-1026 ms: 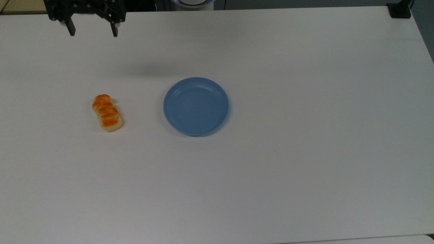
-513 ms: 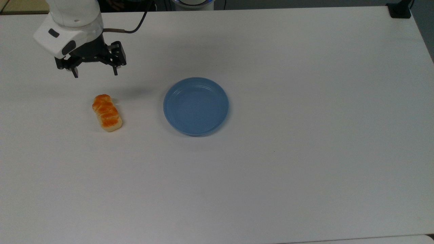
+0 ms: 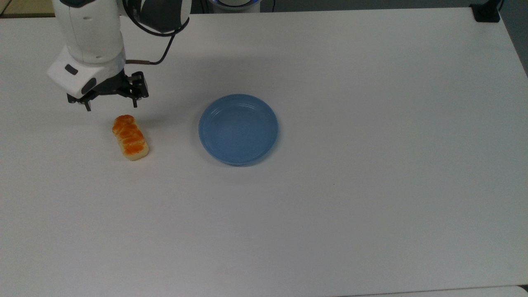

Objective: Put the bread on a plate
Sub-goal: 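Move the open gripper over the orange-topped bread roll and lower it, then close the gripper on the bread roll and lift it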

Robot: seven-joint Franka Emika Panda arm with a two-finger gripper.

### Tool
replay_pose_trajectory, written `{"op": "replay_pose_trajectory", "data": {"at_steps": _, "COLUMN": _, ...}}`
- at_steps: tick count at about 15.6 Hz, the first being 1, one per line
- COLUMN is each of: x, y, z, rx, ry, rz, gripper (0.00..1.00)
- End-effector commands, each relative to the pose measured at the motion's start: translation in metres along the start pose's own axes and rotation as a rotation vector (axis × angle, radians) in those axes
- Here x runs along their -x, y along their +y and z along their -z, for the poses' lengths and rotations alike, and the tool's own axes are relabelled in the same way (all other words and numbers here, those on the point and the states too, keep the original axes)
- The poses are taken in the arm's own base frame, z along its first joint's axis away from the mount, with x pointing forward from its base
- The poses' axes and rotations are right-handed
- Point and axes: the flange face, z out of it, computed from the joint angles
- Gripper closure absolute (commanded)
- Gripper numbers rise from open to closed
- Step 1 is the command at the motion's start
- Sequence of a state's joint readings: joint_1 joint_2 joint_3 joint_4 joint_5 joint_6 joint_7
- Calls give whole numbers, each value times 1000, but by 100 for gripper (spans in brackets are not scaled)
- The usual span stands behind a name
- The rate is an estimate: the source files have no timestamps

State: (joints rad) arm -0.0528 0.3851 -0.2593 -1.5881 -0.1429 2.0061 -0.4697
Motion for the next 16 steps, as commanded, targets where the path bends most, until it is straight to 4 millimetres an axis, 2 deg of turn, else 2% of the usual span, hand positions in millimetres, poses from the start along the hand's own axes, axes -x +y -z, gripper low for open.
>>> {"op": "replay_pose_trajectory", "data": {"at_steps": 1, "x": -9, "y": -3, "z": -24, "rx": 20, "ry": -10, "rz": 34, "gripper": 0}}
{"op": "replay_pose_trajectory", "data": {"at_steps": 9, "x": -21, "y": -20, "z": -61, "rx": 3, "ry": -47, "rz": 51, "gripper": 0}}
{"op": "replay_pose_trajectory", "data": {"at_steps": 16, "x": -21, "y": -17, "z": -62, "rx": -130, "ry": 22, "rz": -37, "gripper": 0}}
